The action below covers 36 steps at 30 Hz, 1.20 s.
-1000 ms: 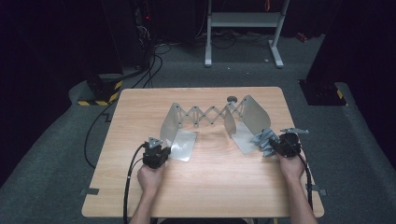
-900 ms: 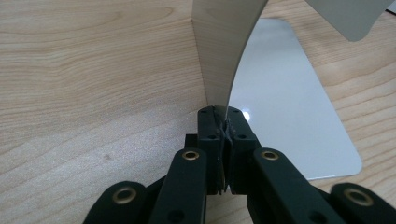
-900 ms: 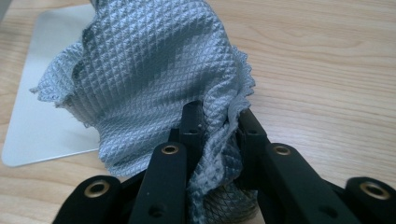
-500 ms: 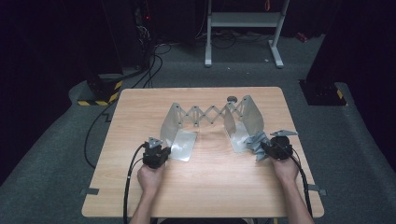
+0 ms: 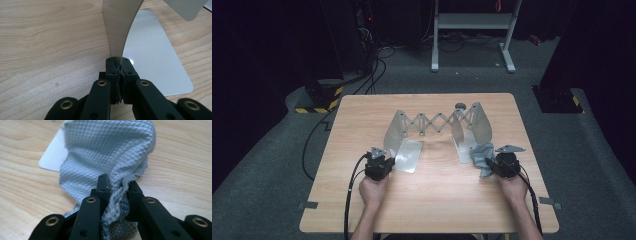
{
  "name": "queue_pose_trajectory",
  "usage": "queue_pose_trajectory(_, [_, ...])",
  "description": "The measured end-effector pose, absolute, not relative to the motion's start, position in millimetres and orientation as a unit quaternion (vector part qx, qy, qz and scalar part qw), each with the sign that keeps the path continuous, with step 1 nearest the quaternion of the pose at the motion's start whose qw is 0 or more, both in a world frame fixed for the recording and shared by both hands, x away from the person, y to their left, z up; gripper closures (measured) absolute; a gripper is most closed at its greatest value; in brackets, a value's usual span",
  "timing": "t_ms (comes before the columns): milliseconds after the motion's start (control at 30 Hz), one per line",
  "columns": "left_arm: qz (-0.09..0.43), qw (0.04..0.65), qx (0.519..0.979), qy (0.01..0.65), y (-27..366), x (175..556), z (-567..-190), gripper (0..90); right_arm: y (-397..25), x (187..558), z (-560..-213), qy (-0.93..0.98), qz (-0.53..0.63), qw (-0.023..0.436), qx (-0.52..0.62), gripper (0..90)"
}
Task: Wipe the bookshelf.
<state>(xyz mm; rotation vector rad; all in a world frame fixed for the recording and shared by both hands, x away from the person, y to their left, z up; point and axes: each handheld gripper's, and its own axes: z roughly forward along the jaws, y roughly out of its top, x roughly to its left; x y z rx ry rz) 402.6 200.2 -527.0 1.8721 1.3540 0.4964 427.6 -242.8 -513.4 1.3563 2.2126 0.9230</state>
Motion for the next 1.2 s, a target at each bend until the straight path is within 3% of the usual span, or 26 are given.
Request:
queue_pose_trajectory(733, [0.196,0.378,0.733,0.530,199.6,402.4,-527.0,86.4,-266.5,444.8,-501.5,0.751,0.318,0.233,0.529,77.5])
queue_pose_trajectory(1200, [0.194,0.380,0.733,0.530,200.0,402.4,-527.0,86.4,-245.2,453.3,-510.3,0.771,0.322,0.204,0.510,77.7])
